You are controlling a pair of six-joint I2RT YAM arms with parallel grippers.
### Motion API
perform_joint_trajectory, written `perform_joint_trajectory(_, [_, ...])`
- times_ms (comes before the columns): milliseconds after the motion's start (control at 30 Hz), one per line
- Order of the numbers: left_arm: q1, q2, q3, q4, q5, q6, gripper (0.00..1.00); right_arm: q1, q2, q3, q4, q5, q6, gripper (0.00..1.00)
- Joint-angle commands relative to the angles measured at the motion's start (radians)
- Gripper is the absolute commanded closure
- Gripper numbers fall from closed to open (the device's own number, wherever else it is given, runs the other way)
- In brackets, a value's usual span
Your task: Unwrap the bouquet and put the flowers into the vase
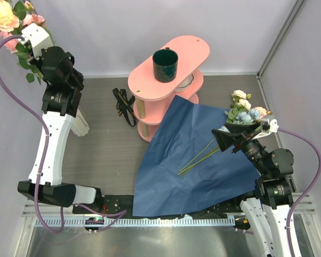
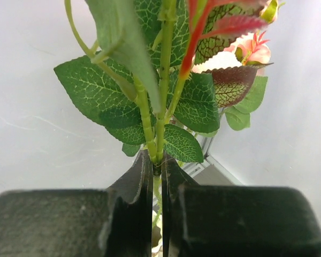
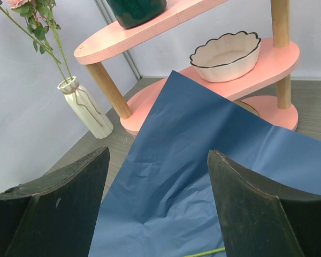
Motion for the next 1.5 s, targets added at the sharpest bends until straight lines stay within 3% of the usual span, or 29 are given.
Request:
perform_joint_trajectory(0, [0.001, 0.033, -0.013, 0.148, -0.078, 0.072, 1.0, 0.001, -0.014, -0.001, 0.043, -0.004, -0.002, 0.2])
perform_joint_trajectory(700, [0.003, 0.095, -0.093, 0.008, -0.115, -0.076, 1.0, -0.001, -0.012, -0.007, 0.043, -0.003, 0.0, 0.2])
perform_joint_trajectory(900, [0.003, 0.047, -0.125, -0.025, -0.086, -0.136, 1.0, 0.001, -0.011, -0.009, 0.046, -0.003, 0.001, 0.2])
perform_joint_trajectory(1300, [0.004, 0.089, -0.151, -0.022, -0.104, -0.121, 1.0, 0.001, -0.009, -0.013, 0.046, -0.004, 0.004, 0.2])
perform_joint_trajectory(1467, [0.024, 0.119, -0.151, -0.097, -0.084, -0.196, 0.94, -0.001, -0.008, -0.013, 0.047, -0.007, 0.004, 0.2])
